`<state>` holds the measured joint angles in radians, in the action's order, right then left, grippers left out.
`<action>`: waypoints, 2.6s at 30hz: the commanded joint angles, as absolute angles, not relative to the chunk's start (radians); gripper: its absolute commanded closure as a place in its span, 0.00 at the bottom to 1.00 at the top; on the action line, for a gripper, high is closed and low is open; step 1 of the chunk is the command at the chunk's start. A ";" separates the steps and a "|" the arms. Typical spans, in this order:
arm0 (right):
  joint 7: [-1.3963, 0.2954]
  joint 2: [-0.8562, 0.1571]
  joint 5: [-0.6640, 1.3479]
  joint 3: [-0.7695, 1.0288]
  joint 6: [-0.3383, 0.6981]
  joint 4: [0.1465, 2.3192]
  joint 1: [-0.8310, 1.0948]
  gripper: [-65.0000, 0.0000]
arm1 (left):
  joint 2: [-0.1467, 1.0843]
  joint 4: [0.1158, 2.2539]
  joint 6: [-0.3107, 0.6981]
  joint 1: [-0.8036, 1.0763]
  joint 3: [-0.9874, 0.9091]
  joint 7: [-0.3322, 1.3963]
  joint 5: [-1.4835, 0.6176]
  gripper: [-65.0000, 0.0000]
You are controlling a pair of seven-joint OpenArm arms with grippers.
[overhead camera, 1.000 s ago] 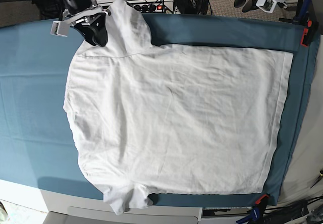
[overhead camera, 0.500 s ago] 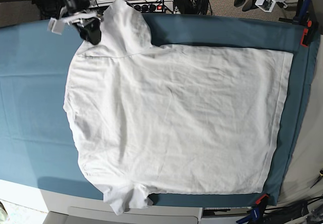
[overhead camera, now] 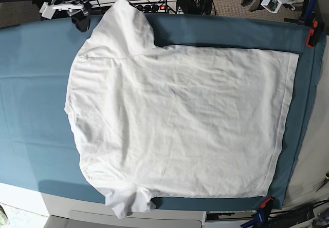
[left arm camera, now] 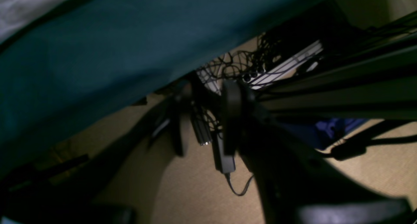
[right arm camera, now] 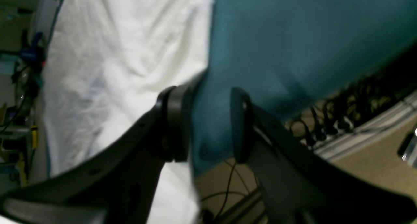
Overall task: Fold the T-shirt properly
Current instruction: 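Move the left gripper toward the shirt's opposite shoulder corner, then lower the left gripper and grasp the shirt's shoulder edge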
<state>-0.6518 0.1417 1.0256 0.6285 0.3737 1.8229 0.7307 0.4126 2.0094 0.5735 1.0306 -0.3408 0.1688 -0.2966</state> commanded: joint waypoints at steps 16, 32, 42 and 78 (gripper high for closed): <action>-0.689 0.136 1.072 0.493 0.457 1.760 0.718 0.68 | 0.432 2.023 0.574 1.044 -0.345 0.151 -0.307 0.73; -0.665 0.119 1.001 0.472 0.456 1.760 0.717 1.00 | 0.432 2.023 0.573 0.991 -0.345 0.152 -0.312 0.73; -0.665 0.119 1.001 0.472 0.456 1.760 0.717 1.00 | 0.432 2.022 0.384 0.920 -0.345 0.354 -0.570 0.73; -0.662 0.119 1.005 0.472 0.456 1.760 0.717 1.00 | 0.468 1.914 0.341 0.724 -0.607 0.501 -0.783 0.73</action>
